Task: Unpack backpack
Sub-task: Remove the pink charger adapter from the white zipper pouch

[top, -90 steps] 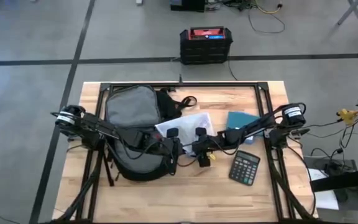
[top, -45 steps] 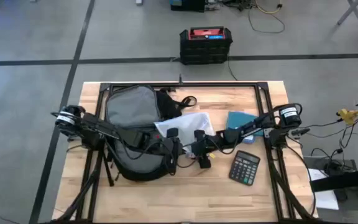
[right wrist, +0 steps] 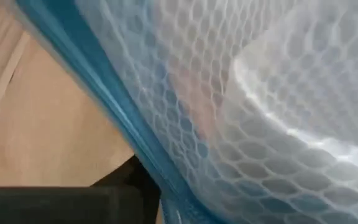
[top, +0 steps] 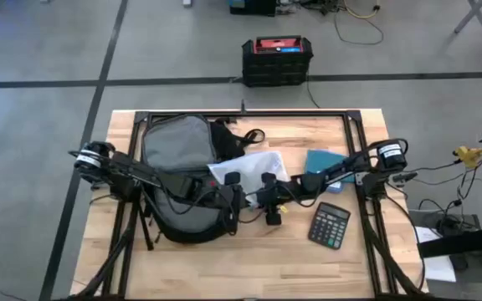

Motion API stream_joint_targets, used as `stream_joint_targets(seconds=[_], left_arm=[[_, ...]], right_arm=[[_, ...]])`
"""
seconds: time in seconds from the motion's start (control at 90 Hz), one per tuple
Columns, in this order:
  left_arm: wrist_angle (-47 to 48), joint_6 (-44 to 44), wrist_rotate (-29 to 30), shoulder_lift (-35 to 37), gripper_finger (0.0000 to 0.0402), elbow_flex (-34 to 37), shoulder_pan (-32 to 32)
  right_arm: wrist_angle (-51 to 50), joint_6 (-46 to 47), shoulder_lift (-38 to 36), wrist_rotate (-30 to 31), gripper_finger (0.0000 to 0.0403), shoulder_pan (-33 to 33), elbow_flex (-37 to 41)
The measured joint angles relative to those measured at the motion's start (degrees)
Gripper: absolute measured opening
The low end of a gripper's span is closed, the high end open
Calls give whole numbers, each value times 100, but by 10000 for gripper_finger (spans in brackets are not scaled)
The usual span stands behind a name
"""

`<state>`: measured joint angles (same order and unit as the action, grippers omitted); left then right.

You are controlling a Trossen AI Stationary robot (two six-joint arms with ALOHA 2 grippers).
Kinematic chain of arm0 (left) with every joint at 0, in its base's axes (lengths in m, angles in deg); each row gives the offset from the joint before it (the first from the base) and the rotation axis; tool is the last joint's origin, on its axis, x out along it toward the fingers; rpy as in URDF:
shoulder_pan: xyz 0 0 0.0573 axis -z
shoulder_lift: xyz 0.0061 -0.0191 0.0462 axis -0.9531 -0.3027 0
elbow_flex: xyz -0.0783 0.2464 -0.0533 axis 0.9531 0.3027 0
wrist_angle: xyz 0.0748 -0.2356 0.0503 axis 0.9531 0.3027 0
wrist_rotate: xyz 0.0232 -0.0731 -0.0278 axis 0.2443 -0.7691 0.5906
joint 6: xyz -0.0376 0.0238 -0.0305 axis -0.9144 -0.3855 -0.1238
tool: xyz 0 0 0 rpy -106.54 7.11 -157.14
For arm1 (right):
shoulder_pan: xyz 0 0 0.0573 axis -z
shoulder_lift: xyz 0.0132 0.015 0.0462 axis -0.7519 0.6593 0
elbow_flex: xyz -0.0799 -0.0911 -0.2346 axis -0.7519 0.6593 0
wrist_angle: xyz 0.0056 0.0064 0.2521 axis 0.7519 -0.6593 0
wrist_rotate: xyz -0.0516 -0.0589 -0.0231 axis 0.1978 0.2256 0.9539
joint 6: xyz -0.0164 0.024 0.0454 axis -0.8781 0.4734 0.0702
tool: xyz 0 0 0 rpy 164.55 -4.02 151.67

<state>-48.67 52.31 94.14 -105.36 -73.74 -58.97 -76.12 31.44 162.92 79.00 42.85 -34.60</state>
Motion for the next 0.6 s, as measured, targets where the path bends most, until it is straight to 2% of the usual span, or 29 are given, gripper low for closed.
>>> stream_joint_targets(seconds=[0.056,0.344,0.467,0.6], left_arm=[[1,0,1,1,0,0,0],[16,0,-1,2,0,0,0],[12,0,-1,2,0,0,0],[35,1,-3,2,0,0,0]], right_arm=[[20,-9,-26,8,102,-22,-2],[-57,136,-82,70,103,-249,-4],[-426,303,-281,68,109,-418,-15],[-1251,583,-708,63,101,-691,-18]])
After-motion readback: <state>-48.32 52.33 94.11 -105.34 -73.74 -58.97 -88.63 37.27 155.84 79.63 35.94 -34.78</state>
